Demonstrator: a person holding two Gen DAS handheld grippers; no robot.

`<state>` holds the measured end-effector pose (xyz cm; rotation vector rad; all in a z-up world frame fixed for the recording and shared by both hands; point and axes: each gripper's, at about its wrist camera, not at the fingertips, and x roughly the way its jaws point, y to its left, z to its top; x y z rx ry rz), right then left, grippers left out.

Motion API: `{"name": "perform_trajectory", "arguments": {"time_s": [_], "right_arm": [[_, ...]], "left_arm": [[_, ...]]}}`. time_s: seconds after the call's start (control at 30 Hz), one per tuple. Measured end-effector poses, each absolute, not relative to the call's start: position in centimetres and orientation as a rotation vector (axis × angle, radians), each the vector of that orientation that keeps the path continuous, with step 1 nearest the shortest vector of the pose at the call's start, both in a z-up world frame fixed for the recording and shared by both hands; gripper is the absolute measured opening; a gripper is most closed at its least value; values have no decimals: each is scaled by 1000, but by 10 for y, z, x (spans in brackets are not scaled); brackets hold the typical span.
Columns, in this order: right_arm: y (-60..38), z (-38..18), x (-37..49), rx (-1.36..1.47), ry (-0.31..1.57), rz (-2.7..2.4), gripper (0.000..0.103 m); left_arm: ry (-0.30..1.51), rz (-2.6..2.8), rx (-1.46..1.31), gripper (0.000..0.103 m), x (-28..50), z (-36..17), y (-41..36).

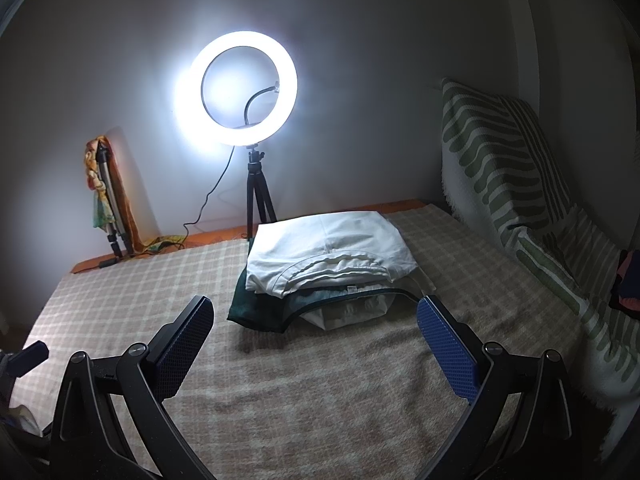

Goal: Fold small clothes

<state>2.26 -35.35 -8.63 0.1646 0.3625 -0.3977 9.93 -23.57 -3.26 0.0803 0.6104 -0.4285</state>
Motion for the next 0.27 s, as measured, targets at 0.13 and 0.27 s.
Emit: {"name": "perform_trajectory", "arguments": {"time_s": [0.13, 0.27], "right_arm": [[-354, -86, 23, 164, 362, -398, 101], [-354, -86, 22, 164, 363, -399, 101]], "left_arm": [[615, -429, 81, 103, 101, -34, -239], [618, -432, 83, 103, 102, -35, -244]]}}
